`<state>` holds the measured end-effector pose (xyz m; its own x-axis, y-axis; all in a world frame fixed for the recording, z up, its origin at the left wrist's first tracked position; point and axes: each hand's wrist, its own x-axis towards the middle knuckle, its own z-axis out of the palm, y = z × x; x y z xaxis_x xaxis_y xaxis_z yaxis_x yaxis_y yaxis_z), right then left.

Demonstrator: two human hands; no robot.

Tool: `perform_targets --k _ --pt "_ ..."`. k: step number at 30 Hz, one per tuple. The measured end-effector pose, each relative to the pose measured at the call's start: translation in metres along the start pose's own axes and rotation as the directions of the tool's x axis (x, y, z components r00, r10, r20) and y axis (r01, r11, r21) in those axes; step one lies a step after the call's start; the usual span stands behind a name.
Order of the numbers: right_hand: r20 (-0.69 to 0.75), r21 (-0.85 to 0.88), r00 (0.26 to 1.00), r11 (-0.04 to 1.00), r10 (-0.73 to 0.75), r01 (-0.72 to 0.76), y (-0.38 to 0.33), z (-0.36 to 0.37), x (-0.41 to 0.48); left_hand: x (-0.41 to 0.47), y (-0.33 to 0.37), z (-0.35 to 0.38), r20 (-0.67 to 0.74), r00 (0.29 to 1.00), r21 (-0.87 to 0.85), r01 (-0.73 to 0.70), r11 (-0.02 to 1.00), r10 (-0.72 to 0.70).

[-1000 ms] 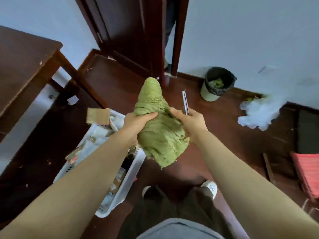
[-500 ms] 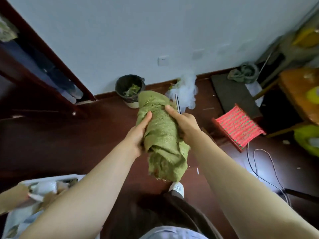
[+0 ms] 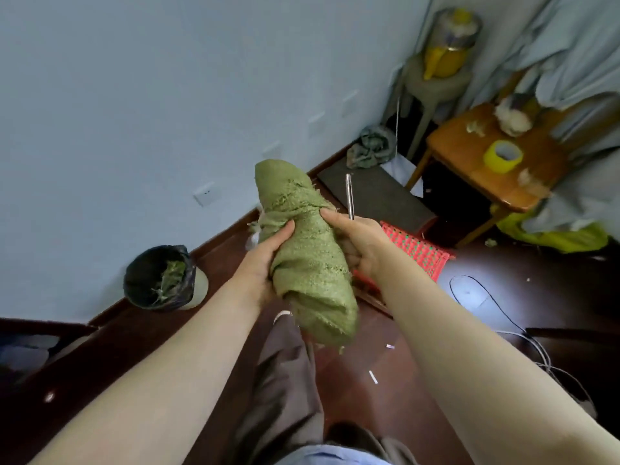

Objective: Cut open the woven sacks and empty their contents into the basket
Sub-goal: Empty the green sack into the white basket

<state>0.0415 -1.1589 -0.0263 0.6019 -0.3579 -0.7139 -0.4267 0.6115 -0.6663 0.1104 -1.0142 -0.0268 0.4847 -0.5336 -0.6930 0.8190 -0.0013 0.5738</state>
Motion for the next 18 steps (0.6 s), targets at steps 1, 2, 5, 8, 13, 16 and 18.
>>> perform_targets --k 1,2,5,8,13,16,18 --pt "-0.049 0.012 0.998 1.0 -0.027 0.028 -0.012 0.0 0.017 0.024 0.017 0.0 -0.026 1.0 0.004 -0.008 1.0 0.008" --pt "-0.118 0.03 0.992 0.999 -0.042 0.046 -0.021 -0.001 0.034 0.048 0.036 0.002 -0.054 0.998 0.014 -0.012 1.0 0.013" --pt "-0.312 0.067 0.95 0.998 0.014 0.007 -0.046 -0.002 0.079 0.11 0.089 0.008 -0.09 0.996 0.034 -0.004 0.999 0.007" --pt "-0.289 0.119 0.951 0.99 0.111 -0.079 -0.066 0.001 0.116 0.157 0.13 0.033 -0.013 0.997 0.083 0.078 0.993 -0.077" --pt "-0.189 0.463 0.98 0.886 0.055 0.04 -0.118 -0.009 0.172 0.224 0.156 0.093 0.182 0.912 0.205 0.329 0.922 -0.366" --pt "-0.291 0.523 0.957 0.836 -0.004 0.163 -0.153 -0.028 0.216 0.265 0.166 0.124 0.187 0.903 0.289 0.326 0.9 -0.387" --pt "-0.317 0.558 0.948 0.812 0.018 0.171 -0.172 -0.042 0.242 0.293 0.172 0.14 0.154 0.915 0.316 0.313 0.896 -0.374"
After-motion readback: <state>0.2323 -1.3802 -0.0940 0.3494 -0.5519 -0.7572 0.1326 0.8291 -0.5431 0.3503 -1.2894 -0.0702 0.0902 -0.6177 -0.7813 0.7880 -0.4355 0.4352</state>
